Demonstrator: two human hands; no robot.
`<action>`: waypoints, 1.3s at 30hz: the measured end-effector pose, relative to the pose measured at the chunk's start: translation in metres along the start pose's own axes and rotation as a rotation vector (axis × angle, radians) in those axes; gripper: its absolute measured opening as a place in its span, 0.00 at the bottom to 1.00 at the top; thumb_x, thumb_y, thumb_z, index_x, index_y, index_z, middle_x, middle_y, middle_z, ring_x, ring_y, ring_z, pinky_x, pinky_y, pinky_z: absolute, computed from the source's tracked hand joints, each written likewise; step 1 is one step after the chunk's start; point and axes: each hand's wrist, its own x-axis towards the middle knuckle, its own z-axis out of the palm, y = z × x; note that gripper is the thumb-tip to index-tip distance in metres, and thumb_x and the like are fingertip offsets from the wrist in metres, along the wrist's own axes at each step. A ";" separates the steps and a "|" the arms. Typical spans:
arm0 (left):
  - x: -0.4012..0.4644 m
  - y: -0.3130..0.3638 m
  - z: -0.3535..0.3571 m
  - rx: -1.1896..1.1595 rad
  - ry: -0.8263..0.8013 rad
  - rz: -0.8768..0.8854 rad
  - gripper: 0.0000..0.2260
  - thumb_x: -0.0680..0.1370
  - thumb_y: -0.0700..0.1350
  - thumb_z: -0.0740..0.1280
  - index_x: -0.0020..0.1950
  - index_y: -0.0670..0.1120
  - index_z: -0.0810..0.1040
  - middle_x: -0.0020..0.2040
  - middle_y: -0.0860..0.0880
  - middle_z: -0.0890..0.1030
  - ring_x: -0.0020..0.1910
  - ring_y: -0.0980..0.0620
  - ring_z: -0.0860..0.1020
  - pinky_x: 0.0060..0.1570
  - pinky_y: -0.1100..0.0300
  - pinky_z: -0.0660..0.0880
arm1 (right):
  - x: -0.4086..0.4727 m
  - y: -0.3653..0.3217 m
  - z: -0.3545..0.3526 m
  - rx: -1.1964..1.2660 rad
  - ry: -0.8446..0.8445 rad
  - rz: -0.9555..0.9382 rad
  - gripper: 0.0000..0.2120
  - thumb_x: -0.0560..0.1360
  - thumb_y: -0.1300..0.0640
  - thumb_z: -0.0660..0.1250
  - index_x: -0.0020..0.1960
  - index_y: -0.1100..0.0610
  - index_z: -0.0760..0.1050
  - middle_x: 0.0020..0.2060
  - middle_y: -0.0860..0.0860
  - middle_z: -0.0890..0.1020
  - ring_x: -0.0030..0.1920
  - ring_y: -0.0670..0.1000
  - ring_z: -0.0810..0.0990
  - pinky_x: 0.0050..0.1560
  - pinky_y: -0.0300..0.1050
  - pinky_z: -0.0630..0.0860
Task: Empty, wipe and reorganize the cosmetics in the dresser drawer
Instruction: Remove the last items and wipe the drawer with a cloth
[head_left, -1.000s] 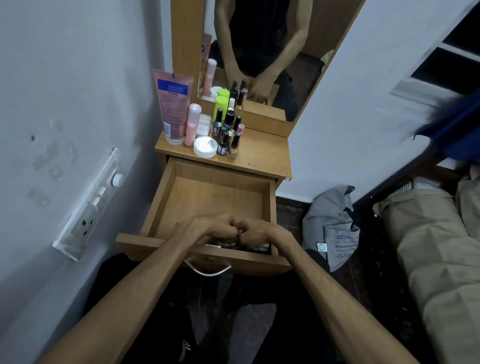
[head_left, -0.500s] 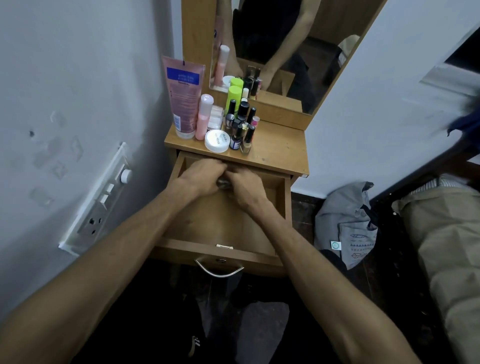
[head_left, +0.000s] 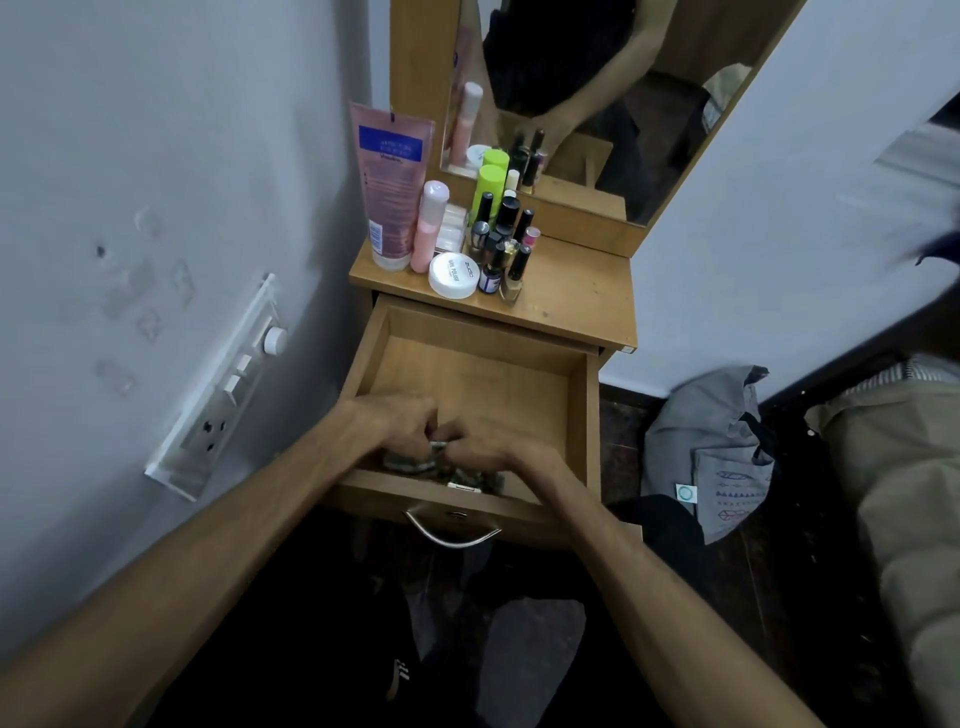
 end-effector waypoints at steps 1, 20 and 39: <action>-0.007 -0.001 0.002 -0.012 -0.017 -0.022 0.10 0.74 0.45 0.69 0.55 0.49 0.80 0.49 0.49 0.80 0.46 0.50 0.78 0.39 0.58 0.72 | -0.001 -0.008 0.003 -0.021 -0.006 0.009 0.14 0.77 0.58 0.63 0.60 0.55 0.81 0.56 0.56 0.84 0.56 0.55 0.81 0.56 0.53 0.77; -0.065 -0.015 -0.048 -0.309 0.549 0.121 0.11 0.77 0.46 0.65 0.58 0.48 0.81 0.53 0.49 0.81 0.52 0.50 0.79 0.51 0.53 0.77 | -0.013 -0.031 -0.025 0.471 0.689 -0.202 0.10 0.76 0.58 0.65 0.47 0.46 0.84 0.44 0.42 0.85 0.47 0.44 0.82 0.54 0.48 0.81; -0.030 -0.071 -0.059 0.005 0.733 -0.037 0.06 0.72 0.41 0.66 0.48 0.43 0.79 0.49 0.42 0.83 0.49 0.39 0.80 0.44 0.54 0.70 | 0.061 -0.075 -0.020 0.103 0.694 -0.270 0.24 0.74 0.60 0.64 0.68 0.48 0.78 0.59 0.54 0.80 0.58 0.58 0.80 0.59 0.53 0.77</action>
